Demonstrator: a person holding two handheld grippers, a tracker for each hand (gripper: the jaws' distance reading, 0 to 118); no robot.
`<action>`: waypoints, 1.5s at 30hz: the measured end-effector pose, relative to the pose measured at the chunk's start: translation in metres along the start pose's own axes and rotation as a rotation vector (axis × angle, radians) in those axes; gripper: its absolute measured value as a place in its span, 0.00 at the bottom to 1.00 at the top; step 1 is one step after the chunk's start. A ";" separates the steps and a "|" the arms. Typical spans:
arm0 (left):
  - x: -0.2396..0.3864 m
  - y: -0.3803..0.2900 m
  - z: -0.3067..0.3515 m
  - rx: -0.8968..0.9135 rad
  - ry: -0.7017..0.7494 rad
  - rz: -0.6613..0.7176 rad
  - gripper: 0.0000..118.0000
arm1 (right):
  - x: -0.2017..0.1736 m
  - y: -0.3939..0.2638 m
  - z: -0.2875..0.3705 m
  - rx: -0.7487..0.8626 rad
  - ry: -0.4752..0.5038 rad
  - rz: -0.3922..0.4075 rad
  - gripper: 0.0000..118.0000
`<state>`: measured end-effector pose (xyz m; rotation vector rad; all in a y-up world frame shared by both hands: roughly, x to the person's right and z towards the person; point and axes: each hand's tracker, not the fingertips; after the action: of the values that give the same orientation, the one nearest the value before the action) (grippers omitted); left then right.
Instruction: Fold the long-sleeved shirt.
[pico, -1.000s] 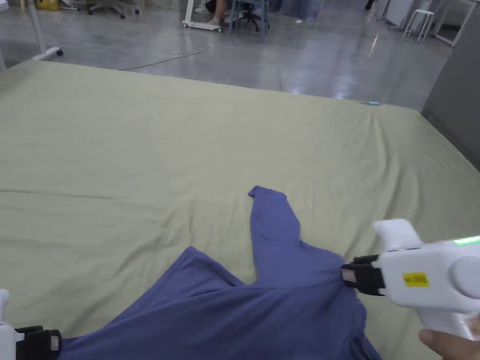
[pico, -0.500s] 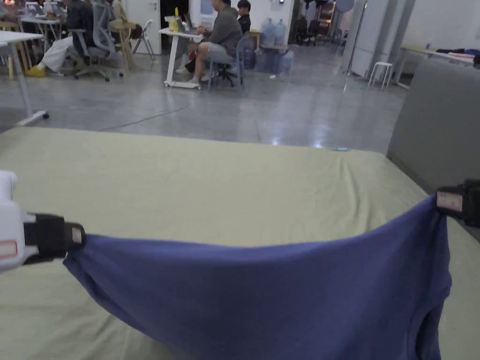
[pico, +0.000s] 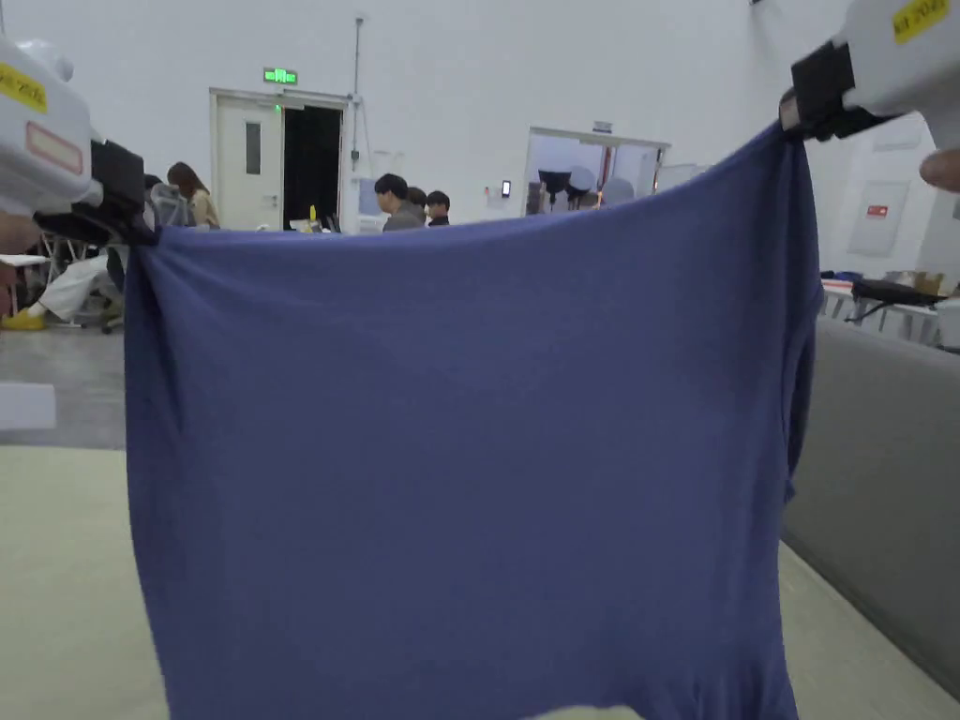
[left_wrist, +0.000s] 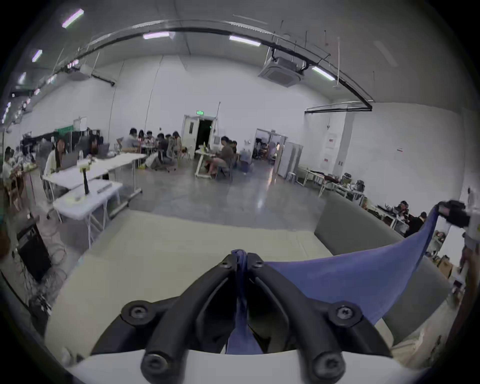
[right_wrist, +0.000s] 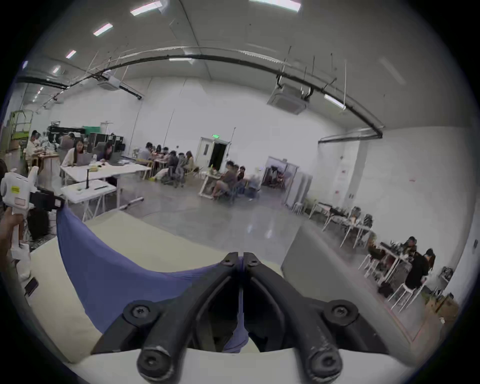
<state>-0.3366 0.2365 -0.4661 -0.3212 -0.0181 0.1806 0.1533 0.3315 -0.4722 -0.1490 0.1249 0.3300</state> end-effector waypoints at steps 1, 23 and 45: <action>0.002 0.017 -0.004 0.023 0.006 -0.007 0.00 | 0.002 0.016 -0.006 0.011 -0.030 -0.002 0.00; -0.021 0.064 -0.129 -0.041 0.179 -0.093 0.00 | -0.043 -0.023 -0.212 -0.133 -0.013 0.097 0.00; -0.096 -0.354 -0.107 -0.725 0.128 -0.096 0.00 | -0.169 -0.439 -0.130 -0.657 0.410 0.108 0.00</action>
<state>-0.3641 -0.1444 -0.4549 -1.0520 0.0289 0.0508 0.1271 -0.1533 -0.5207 -0.8649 0.4300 0.4372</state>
